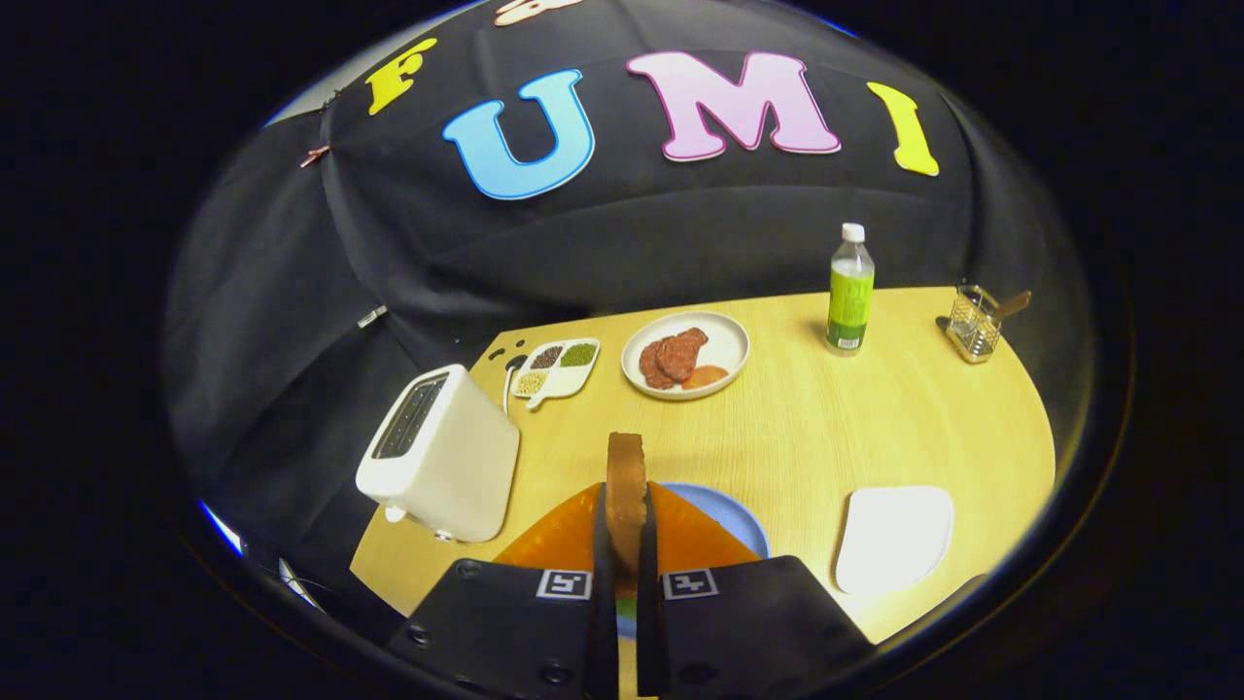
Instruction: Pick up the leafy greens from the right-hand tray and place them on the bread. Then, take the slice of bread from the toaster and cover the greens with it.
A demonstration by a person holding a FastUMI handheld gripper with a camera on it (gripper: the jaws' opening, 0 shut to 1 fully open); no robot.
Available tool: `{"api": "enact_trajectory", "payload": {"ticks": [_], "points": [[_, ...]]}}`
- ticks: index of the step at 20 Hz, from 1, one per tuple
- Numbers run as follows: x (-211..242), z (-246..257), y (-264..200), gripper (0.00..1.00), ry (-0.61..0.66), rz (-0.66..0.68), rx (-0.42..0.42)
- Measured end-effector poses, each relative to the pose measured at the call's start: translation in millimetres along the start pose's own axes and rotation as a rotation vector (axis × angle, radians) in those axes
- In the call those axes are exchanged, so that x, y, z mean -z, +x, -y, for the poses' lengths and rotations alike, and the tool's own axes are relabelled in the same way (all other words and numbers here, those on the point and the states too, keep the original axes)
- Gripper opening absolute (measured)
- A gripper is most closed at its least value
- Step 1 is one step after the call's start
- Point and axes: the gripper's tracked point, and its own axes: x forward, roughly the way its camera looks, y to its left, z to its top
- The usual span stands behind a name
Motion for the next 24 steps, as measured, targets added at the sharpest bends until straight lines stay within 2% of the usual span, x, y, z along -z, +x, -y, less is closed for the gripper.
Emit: {"api": "enact_trajectory", "payload": {"ticks": [5,9,15,16,17,18,21,22,24], "points": [[22,-9,21,0.12,0.105,-0.015,-0.022],[49,-5,43,0.12,0.252,-0.056,-0.03],[73,29,45,0.2,0.229,-0.099,0.049],[73,31,44,0.27,0.222,-0.1,0.051],[72,36,44,0.29,0.215,-0.102,0.063],[72,41,42,0.35,0.206,-0.099,0.073],[67,61,34,0.44,0.167,-0.087,0.128],[63,68,31,0.54,0.154,-0.08,0.144],[53,79,22,0.63,0.119,-0.059,0.164]]}}
